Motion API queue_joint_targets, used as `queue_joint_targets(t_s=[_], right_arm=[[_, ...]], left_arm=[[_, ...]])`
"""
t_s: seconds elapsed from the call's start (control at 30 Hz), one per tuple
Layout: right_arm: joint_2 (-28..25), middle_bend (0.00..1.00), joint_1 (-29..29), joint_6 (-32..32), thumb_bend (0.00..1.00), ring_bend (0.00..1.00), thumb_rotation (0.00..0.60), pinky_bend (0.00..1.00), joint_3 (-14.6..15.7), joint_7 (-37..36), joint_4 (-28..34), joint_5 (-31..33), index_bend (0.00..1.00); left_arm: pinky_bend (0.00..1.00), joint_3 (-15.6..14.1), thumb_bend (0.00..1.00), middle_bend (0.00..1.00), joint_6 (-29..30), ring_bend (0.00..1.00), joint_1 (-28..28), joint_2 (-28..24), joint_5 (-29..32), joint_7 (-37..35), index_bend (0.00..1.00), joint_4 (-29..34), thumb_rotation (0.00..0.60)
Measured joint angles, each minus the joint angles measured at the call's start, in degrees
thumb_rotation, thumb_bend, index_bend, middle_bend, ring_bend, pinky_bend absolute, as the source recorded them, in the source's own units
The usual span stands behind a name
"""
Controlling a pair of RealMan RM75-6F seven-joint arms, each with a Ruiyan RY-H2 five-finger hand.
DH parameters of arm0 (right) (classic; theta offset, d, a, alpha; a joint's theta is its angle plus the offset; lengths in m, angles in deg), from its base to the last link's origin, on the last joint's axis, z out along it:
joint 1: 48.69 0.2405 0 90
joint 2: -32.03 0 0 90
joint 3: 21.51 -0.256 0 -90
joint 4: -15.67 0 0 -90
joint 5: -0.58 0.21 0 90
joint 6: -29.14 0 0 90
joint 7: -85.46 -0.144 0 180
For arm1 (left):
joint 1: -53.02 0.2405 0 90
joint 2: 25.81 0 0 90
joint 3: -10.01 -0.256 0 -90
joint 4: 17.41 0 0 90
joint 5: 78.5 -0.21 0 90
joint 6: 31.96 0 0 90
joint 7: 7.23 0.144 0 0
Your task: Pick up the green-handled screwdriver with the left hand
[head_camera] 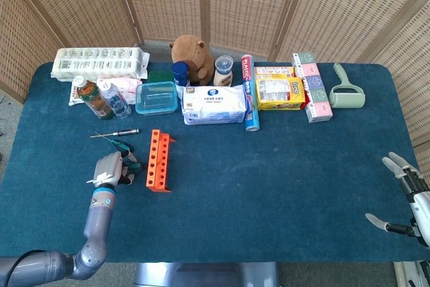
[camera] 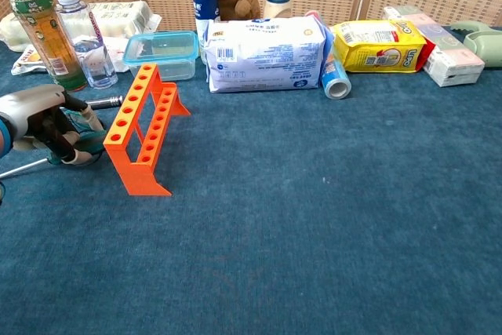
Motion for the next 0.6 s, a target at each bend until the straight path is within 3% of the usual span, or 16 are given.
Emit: queue_joint_targets(t_s=[0.6], right_arm=[[0.1, 0.03, 0.0, 0.1, 0.0, 0.0, 0.6, 0.0, 0.1, 0.8, 0.2, 0.0, 0.0]], left_arm=[[0.96, -1.3, 0.52, 0.87, 6.1, 0.92, 3.3, -12.1, -7.7, -0.4, 0.51, 17.7, 0.6]])
